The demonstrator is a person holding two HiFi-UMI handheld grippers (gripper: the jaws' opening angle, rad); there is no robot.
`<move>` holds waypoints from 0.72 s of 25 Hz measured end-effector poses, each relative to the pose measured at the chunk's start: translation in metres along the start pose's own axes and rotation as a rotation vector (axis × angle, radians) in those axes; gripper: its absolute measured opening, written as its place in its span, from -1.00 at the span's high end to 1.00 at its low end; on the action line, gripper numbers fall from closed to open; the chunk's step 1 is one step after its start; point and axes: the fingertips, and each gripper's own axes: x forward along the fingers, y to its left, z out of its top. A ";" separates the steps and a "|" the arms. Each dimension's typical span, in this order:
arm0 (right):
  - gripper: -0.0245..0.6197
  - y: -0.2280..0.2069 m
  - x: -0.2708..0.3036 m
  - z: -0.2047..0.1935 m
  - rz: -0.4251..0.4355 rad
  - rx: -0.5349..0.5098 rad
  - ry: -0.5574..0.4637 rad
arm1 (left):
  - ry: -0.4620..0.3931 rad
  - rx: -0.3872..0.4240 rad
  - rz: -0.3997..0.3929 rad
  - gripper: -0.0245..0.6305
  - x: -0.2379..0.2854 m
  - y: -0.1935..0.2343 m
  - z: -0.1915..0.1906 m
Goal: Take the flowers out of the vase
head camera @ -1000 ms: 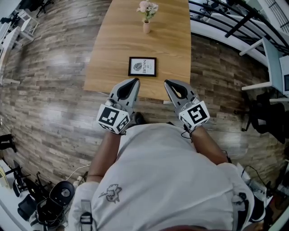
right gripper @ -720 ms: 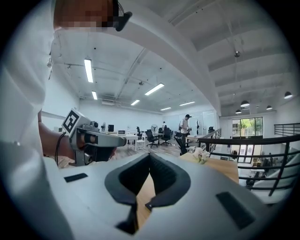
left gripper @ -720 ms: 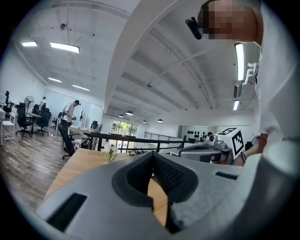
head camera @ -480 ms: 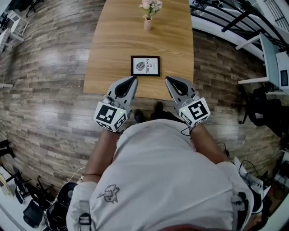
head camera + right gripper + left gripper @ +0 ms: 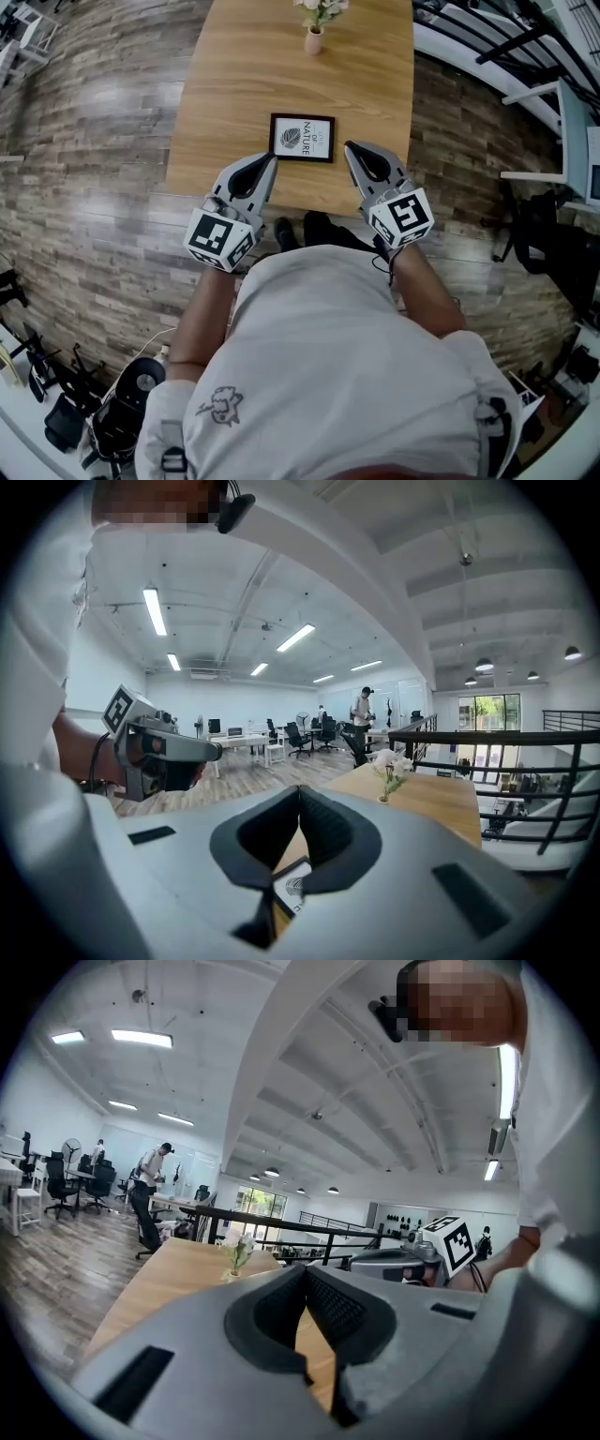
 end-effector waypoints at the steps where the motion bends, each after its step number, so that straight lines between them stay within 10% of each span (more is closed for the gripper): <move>1: 0.90 -0.009 0.006 -0.003 0.005 0.003 0.006 | 0.008 -0.008 0.004 0.91 0.008 0.004 -0.002; 18: 0.63 -0.163 0.140 -0.061 -0.013 0.110 0.126 | 0.065 0.035 0.078 0.91 0.126 0.084 -0.009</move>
